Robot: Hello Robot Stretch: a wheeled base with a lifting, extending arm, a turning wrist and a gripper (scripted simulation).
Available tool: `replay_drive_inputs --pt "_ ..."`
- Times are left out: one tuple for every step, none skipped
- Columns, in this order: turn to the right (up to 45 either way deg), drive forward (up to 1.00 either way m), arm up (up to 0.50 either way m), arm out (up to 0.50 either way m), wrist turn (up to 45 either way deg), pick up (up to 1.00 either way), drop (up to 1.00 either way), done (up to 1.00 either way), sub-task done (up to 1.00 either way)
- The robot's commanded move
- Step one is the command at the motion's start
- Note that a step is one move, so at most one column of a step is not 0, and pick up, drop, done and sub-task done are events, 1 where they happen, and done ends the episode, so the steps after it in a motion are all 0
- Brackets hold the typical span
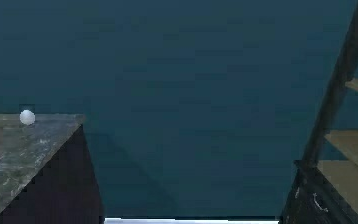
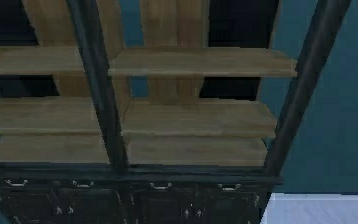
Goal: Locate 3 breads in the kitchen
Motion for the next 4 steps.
replay_drive_inputs --pt "0.0 0.6 0.0 0.0 0.0 0.0 0.0 0.0 0.0" --pt "-45.0 0.0 0.0 0.0 0.0 0.0 0.0 0.0 0.0" --pt "-33.0 0.0 0.0 0.0 0.0 0.0 0.0 0.0 0.0" --pt "0.0 0.0 0.0 0.0 0.0 0.0 0.0 1.0 0.0"
